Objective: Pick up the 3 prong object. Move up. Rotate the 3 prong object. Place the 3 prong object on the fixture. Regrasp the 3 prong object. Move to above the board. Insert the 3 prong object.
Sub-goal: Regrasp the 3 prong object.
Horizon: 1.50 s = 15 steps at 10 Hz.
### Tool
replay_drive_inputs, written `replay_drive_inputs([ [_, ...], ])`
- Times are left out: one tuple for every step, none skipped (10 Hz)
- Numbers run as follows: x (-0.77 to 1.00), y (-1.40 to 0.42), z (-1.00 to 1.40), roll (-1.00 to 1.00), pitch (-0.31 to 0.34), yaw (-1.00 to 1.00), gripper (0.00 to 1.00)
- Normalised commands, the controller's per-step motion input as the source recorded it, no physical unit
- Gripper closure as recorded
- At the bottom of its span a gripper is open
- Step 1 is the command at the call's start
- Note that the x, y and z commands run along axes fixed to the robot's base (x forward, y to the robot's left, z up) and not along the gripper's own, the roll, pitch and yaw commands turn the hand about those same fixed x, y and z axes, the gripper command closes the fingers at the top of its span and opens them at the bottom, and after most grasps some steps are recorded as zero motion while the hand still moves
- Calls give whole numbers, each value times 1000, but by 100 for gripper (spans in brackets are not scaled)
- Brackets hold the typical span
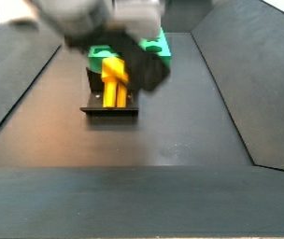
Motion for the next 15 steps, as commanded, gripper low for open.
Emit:
replay_drive_inputs([
  [-124,-1000,945,1000,36,26,0],
  [-97,-843,724,1000,32,25,0],
  [-78,-720,572,1000,31,25,0],
  [-42,-460,252,1000,30,25,0],
  [-16,-255,52,1000,29,25,0],
  [3,-19,-3,1000,30,26,0],
  [3,-1,7,1000,30,26,0],
  [-4,-38,14,1000,27,27,0],
  [-5,-29,15,1000,24,27,0],
  [-4,-21,3,1000,20,28,0],
  [-4,-19,-2,1000,18,30,0],
  [-7,-19,4,1000,20,31,0],
  [-5,-19,7,1000,22,32,0],
  [2,-20,10,1000,28,34,0],
  [12,-18,7,1000,34,36,0],
])
